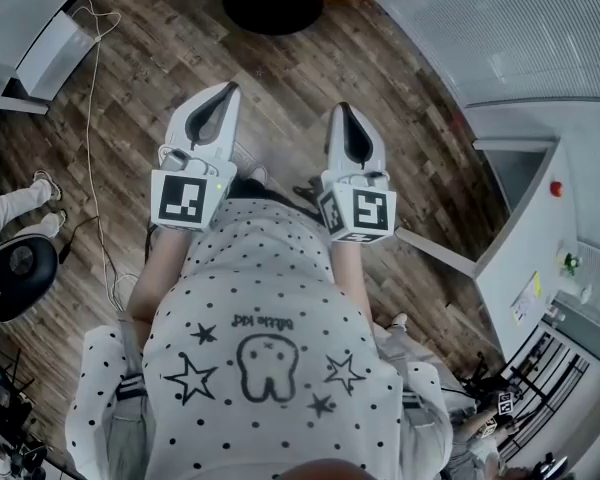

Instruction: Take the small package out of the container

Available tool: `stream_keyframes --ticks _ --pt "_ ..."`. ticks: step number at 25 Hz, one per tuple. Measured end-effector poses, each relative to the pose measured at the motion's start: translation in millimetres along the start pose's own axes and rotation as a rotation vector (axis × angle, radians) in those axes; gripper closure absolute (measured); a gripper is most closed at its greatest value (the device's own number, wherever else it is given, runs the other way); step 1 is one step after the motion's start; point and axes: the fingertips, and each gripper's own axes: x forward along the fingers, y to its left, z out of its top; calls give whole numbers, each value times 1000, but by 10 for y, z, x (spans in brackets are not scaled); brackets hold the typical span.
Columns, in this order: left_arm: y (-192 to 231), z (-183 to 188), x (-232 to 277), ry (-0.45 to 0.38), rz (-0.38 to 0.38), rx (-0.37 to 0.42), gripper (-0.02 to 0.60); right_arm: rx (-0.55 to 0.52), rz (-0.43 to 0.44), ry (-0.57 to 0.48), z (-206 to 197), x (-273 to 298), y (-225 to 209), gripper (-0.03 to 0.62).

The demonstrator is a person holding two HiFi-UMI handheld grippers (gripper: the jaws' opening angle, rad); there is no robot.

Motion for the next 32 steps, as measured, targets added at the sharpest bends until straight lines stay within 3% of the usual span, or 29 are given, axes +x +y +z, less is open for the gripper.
stream_keyframes --ticks 10,16,32 --pt "-59 -100 272 39 14 -29 571 45 29 8 -124 173 -232 589" --pt "316 -226 730 72 27 -61 571 38 43 48 -108 734 -320 589" --pt "278 -223 716 59 5 -48 571 37 22 32 -99 642 -347 589"
